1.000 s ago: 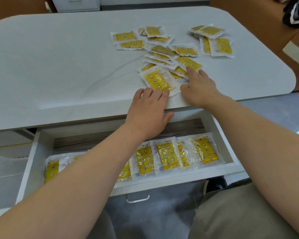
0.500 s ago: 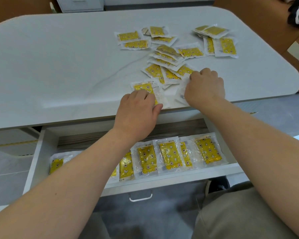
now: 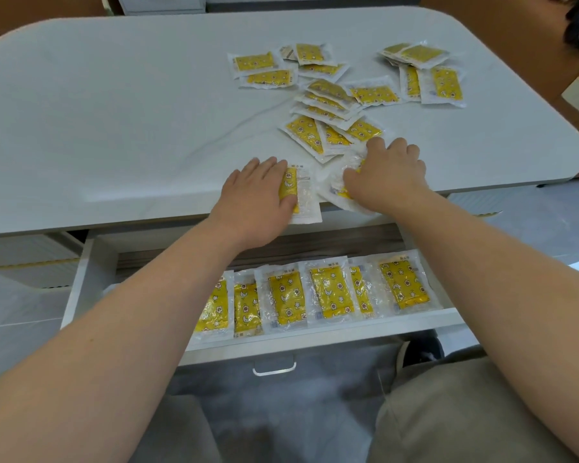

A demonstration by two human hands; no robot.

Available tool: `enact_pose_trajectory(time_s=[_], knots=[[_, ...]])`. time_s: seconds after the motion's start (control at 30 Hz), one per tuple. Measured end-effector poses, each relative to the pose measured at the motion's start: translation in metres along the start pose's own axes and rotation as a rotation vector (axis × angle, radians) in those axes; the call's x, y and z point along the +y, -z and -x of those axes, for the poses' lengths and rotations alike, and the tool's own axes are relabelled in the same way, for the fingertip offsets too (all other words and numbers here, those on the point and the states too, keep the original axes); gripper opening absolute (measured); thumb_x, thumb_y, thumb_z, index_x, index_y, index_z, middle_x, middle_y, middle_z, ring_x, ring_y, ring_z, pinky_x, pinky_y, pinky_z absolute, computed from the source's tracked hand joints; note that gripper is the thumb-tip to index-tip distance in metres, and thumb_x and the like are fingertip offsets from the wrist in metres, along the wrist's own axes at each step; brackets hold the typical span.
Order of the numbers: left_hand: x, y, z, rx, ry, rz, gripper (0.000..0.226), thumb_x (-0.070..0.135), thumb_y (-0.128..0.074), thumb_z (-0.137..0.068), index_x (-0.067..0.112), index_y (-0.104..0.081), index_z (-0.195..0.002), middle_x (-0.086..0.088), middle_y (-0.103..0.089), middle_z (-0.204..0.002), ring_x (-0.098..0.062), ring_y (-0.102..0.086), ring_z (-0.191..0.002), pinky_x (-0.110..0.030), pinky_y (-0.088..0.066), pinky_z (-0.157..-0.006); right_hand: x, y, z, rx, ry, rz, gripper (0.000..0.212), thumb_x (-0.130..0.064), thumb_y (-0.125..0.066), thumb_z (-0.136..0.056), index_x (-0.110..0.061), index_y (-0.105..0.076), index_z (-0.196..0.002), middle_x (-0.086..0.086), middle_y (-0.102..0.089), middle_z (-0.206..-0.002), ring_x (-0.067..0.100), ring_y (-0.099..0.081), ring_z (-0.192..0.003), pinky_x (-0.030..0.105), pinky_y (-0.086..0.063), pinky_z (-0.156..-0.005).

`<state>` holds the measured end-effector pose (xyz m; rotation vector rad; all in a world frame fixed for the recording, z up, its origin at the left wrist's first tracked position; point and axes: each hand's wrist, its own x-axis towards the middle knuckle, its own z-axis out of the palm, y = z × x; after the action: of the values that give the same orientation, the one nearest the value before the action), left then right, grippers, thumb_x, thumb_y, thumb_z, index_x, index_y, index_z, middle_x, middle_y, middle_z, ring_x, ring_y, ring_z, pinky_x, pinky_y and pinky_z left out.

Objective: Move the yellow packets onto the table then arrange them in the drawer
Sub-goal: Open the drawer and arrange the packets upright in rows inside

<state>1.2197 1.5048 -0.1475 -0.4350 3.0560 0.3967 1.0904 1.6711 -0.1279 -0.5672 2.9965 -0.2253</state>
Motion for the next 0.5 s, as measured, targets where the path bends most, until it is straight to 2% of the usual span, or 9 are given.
enact_pose_trajectory(time_s=[0.07,0.17,0.23,0.3,0.4,0.5], knots=[[0.001,0.003,0.002,0.022,-0.006,-0.005,0.067,0.048,-0.041,-0.102,0.021,-0.021,-0.16,-0.002,-0.024,-0.165,-0.026,-0.019,-0.152,-0.045,-0.019,-0.122,-0.005,0.006,0.0,-0.059,-0.008,-0.141,0.065,-0.047,-0.061,-0.093,-0.01,-0.042,-0.143,0.018,-0.045,-0.14,0.036,-0.047,-0.125,0.041,-0.043,-0.094],[0.003,0.012,0.005,0.034,0.017,-0.023,0.074,0.053,-0.052,-0.094,0.021,-0.027,-0.157,-0.006,-0.035,-0.155,-0.031,-0.028,-0.142,-0.047,-0.028,-0.114,-0.008,0.017,0.001,-0.145,0.032,-0.301,0.066,-0.047,-0.076,-0.084,-0.007,-0.055,-0.133,0.011,-0.062,-0.125,0.026,-0.061,-0.105,0.032,-0.048,-0.078],[0.003,0.015,0.006,0.02,0.039,-0.036,0.077,0.056,-0.057,-0.09,0.023,-0.032,-0.154,-0.008,-0.039,-0.144,-0.032,-0.031,-0.135,-0.046,-0.031,-0.109,-0.009,0.022,0.006,-0.209,0.123,-0.271,0.069,-0.047,-0.081,-0.081,-0.009,-0.057,-0.133,0.009,-0.064,-0.126,0.024,-0.061,-0.107,0.033,-0.05,-0.082],[0.003,0.015,0.008,0.026,0.046,-0.036,0.073,0.055,-0.063,-0.088,0.024,-0.038,-0.149,-0.008,-0.041,-0.133,-0.031,-0.034,-0.126,-0.044,-0.033,-0.103,-0.009,0.024,0.012,-0.255,0.263,-0.163,0.07,-0.046,-0.081,-0.082,-0.014,-0.053,-0.137,0.005,-0.059,-0.133,0.021,-0.055,-0.112,0.03,-0.043,-0.086],[0.005,0.014,0.013,0.061,0.022,-0.053,0.051,0.046,-0.065,-0.09,0.019,-0.049,-0.131,-0.008,-0.044,-0.121,-0.029,-0.041,-0.114,-0.042,-0.038,-0.095,-0.008,0.034,0.016,-0.302,0.407,-0.078,0.05,-0.034,-0.074,-0.089,-0.017,-0.057,-0.133,0.004,-0.059,-0.131,0.022,-0.058,-0.112,0.029,-0.043,-0.086],[0.009,0.02,0.021,-0.002,-0.037,0.046,0.019,0.027,-0.058,-0.097,0.017,-0.055,-0.112,-0.004,-0.047,-0.111,-0.026,-0.051,-0.098,-0.041,-0.046,-0.084,-0.006,0.045,0.021,-0.466,0.416,-0.046,0.032,-0.024,-0.071,-0.091,-0.024,-0.06,-0.121,-0.006,-0.064,-0.104,0.017,-0.07,-0.079,0.028,-0.053,-0.069]])
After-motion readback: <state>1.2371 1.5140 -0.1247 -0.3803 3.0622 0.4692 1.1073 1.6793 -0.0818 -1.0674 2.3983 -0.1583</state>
